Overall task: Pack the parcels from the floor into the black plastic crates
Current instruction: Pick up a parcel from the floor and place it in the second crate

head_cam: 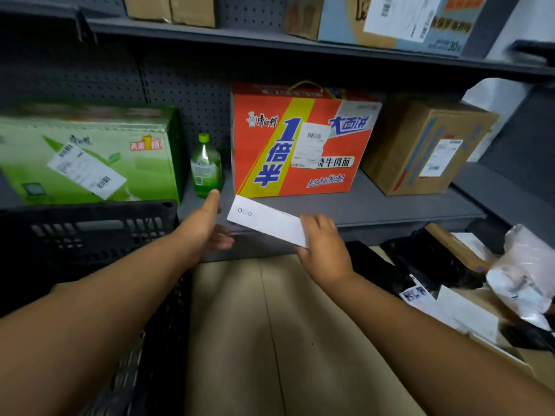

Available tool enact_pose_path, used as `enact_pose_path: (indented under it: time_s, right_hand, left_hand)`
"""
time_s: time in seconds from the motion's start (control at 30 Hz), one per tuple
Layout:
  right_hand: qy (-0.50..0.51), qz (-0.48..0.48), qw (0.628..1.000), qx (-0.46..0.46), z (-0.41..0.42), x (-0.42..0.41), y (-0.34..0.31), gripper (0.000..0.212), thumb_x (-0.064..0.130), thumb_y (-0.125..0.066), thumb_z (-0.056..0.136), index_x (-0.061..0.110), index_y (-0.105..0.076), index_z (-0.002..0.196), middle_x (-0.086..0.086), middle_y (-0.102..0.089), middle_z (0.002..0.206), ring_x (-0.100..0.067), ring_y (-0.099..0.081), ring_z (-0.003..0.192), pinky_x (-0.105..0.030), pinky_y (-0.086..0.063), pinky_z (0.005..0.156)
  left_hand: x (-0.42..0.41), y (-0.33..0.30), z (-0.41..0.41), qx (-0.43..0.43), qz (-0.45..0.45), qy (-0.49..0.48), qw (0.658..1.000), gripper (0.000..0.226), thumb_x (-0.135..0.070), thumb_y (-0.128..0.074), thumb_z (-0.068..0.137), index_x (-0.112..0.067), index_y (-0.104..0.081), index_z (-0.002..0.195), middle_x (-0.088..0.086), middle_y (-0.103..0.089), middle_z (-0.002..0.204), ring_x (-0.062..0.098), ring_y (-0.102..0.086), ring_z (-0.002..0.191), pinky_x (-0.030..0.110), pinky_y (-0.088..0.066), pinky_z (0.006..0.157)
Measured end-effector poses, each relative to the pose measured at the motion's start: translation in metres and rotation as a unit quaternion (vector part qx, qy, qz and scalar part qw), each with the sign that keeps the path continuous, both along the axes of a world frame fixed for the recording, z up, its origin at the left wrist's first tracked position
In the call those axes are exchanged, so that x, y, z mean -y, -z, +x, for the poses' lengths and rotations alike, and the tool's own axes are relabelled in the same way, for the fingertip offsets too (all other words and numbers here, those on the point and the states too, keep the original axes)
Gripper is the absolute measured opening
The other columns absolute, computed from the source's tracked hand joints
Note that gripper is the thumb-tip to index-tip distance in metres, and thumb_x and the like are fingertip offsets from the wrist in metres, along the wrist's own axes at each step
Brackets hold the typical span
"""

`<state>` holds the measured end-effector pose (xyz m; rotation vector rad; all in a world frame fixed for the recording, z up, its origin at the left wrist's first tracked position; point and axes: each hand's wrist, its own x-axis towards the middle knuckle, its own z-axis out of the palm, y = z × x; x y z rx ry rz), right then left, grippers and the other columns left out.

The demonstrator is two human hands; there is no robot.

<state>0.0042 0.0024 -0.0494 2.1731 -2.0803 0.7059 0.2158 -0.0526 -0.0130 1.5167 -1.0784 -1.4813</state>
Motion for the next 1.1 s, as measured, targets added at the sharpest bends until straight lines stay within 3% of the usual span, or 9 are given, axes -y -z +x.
enact_pose_path:
  time_s: [0.13,0.3,0.4,0.6,0.77,0.83,0.93,1.0,1.1]
  right_hand:
    - [-0.021,-0.056,0.998,0.014,0.023,0.009,-0.024,0.054,0.006,-0.065,0.078,0.02,-0.048,0.127,-0.006,-0.043,0.123,-0.022,-0.039,0.116,-0.035,-0.047,0.082]
    - [-0.021,-0.08,0.989,0.121,0.046,0.017,-0.035,0.065,0.003,-0.072,0.075,0.016,-0.046,0.133,-0.005,-0.036,0.132,-0.018,-0.039,0.121,-0.032,-0.041,0.104]
    - [0.005,-0.013,0.967,0.253,0.063,0.025,-0.035,0.079,0.006,-0.077,0.07,0.02,-0.037,0.136,0.0,-0.041,0.128,-0.009,-0.043,0.114,-0.029,-0.042,0.101]
    - [-0.039,0.06,0.89,0.45,0.091,0.019,-0.038,0.053,0.003,-0.071,0.077,0.019,-0.05,0.122,0.007,-0.059,0.113,-0.007,-0.057,0.105,-0.022,-0.047,0.089]
    - [-0.049,0.125,0.754,0.643,0.103,0.022,-0.037,0.042,0.004,-0.056,0.091,0.02,-0.051,0.129,-0.002,-0.066,0.114,-0.02,-0.062,0.109,-0.041,-0.048,0.099]
    - [-0.04,0.128,0.724,0.676,0.104,0.025,-0.04,0.038,0.004,-0.055,0.092,0.018,-0.053,0.127,-0.006,-0.068,0.114,-0.024,-0.064,0.107,-0.045,-0.049,0.097]
    - [-0.046,0.131,0.722,0.678,0.105,0.031,-0.049,0.033,0.005,-0.054,0.092,0.02,-0.059,0.121,-0.007,-0.068,0.114,-0.023,-0.064,0.107,-0.043,-0.053,0.085]
    - [-0.049,0.138,0.732,0.666,0.111,0.033,-0.055,0.03,0.005,-0.052,0.094,0.019,-0.062,0.118,-0.006,-0.069,0.111,-0.021,-0.065,0.104,-0.035,-0.054,0.073]
    - [-0.069,0.154,0.747,0.643,0.129,0.038,-0.063,0.029,0.005,-0.052,0.094,0.017,-0.063,0.118,-0.006,-0.069,0.111,-0.02,-0.064,0.104,-0.036,-0.054,0.075]
  left_hand:
    - [0.0,-0.027,0.021,-0.037,-0.011,0.007,0.999,0.033,-0.049,-0.044,0.093,-0.019,-0.056,0.089,0.012,-0.06,0.078,0.022,-0.056,0.066,0.028,-0.05,0.057]
    - [-0.001,-0.033,0.051,-0.136,-0.006,-0.014,0.991,0.009,-0.024,-0.052,0.089,-0.015,-0.056,0.089,0.011,-0.06,0.085,0.021,-0.054,0.074,0.019,-0.054,0.049]
    - [-0.004,-0.031,0.066,-0.136,-0.039,0.023,0.99,0.017,-0.012,-0.047,0.089,-0.01,-0.058,0.101,0.013,-0.064,0.092,0.021,-0.057,0.077,0.022,-0.056,0.055]
    - [-0.009,-0.015,0.099,-0.112,-0.102,0.0,0.988,0.05,0.006,-0.045,0.085,-0.011,-0.043,0.131,0.016,-0.06,0.114,0.027,-0.064,0.089,0.032,-0.059,0.067]
    - [-0.016,-0.005,0.122,-0.08,-0.118,0.031,0.989,0.073,0.007,-0.052,0.071,-0.022,-0.037,0.137,0.018,-0.063,0.099,0.026,-0.063,0.089,0.027,-0.057,0.07]
    - [-0.019,-0.002,0.129,-0.058,-0.113,0.068,0.989,0.081,0.002,-0.056,0.06,-0.02,-0.041,0.137,0.014,-0.061,0.088,0.019,-0.06,0.079,0.024,-0.051,0.068]
    - [-0.019,-0.006,0.139,-0.079,-0.119,0.047,0.989,0.053,0.0,-0.063,0.079,-0.014,-0.05,0.129,0.006,-0.068,0.103,0.018,-0.066,0.093,0.033,-0.052,0.087]
    - [-0.017,-0.013,0.15,-0.067,-0.13,0.029,0.989,0.05,-0.012,-0.066,0.084,-0.012,-0.047,0.131,0.007,-0.063,0.116,0.021,-0.063,0.106,0.039,-0.046,0.099]
    - [-0.02,-0.025,0.175,0.026,-0.146,0.075,0.986,0.042,-0.014,-0.072,0.079,-0.013,-0.061,0.119,0.004,-0.068,0.112,0.022,-0.064,0.104,0.037,-0.047,0.099]
